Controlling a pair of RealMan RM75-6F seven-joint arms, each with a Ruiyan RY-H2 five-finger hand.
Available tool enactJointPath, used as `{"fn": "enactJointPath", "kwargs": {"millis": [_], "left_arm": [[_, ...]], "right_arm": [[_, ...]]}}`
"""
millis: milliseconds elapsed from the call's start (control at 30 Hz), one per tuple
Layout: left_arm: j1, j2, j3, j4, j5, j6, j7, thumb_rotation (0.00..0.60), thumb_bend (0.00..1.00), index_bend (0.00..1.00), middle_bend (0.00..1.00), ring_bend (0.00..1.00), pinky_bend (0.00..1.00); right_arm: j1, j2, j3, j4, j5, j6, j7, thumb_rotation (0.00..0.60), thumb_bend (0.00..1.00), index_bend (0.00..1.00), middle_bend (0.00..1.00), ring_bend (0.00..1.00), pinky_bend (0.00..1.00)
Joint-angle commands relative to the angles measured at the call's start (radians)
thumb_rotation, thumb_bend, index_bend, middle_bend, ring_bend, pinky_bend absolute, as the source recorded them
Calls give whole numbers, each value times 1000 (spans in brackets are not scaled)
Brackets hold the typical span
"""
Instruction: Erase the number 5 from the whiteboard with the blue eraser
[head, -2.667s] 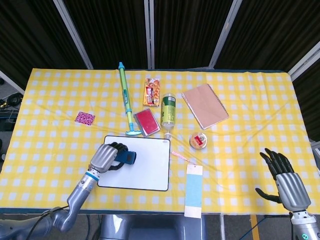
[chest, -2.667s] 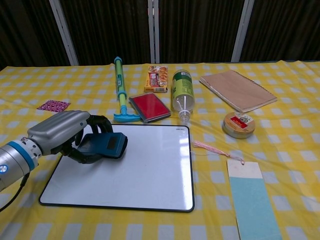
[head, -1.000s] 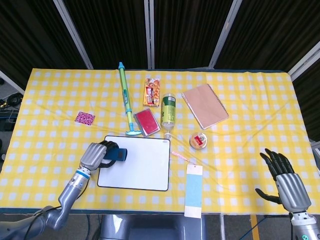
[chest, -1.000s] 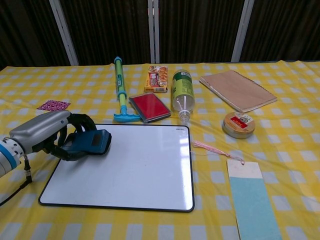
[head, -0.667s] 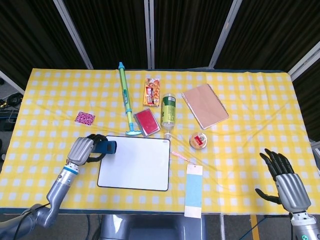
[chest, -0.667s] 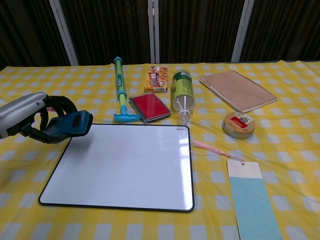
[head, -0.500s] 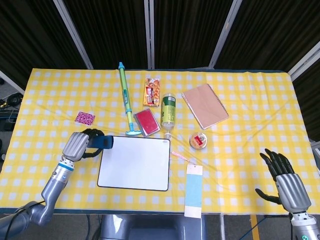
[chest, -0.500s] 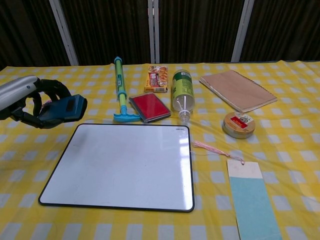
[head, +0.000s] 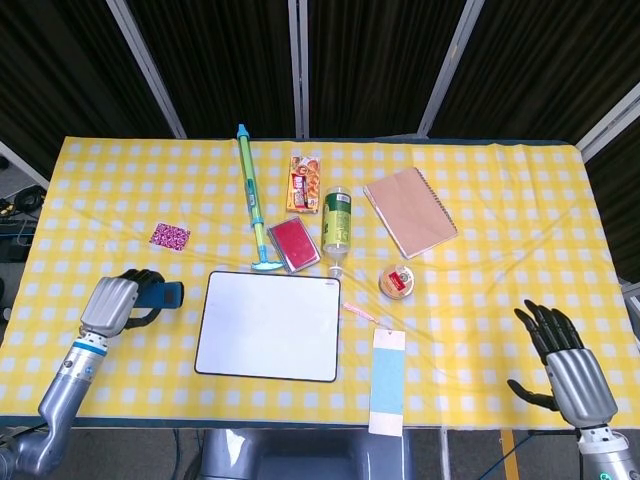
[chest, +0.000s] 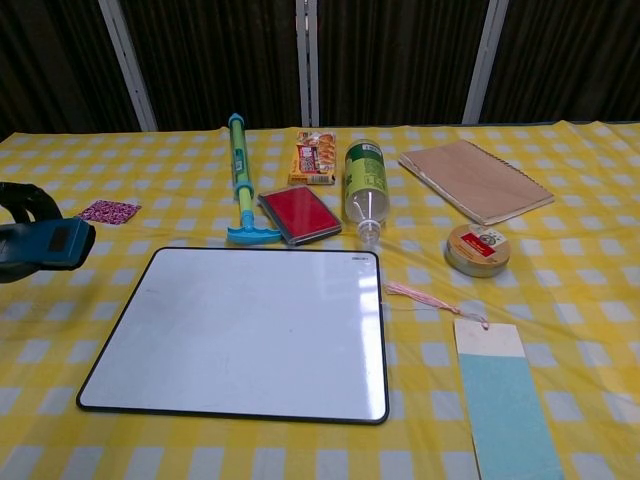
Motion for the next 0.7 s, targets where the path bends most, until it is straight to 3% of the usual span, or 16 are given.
{"fn": "enactJointPath", "kwargs": {"millis": [33, 133, 233, 333, 400, 500, 700], "left_arm": [[23, -30, 19, 40, 6, 1, -33, 600, 555, 823, 622, 545, 552], [30, -44, 21, 59, 11, 9, -42, 600, 555, 790, 598, 522, 534], [32, -48, 27, 65, 14, 0, -48, 600, 539, 671, 480, 419, 454], [27, -29, 38, 50, 12, -37, -25, 600, 406, 439, 226, 178, 211], [26, -12, 41, 25, -2, -65, -5, 600, 279, 212, 29, 16, 42], [36, 35, 34, -50, -33, -82, 20, 600, 203, 93, 0, 0, 0], [104, 100, 31, -177, -27, 33, 22, 600, 184, 19, 0, 0, 0]], "right_arm": [[-1, -4, -2, -1, -4, 1, -9, 600, 42, 0, 0, 0, 0], [-1, -5, -2, -1, -3, 0, -14, 600, 43, 0, 0, 0, 0], [-1, -7, -2, -1, -1, -3, -17, 600, 42, 0, 0, 0, 0], [0, -6, -2, -1, 0, -5, -18, 600, 42, 0, 0, 0, 0], [0, -5, -2, -2, 1, -6, -16, 600, 42, 0, 0, 0, 0], [0, -4, -2, -2, 1, -7, -16, 600, 42, 0, 0, 0, 0], [-2, -2, 1, -4, 0, 2, -16, 600, 42, 0, 0, 0, 0]]}}
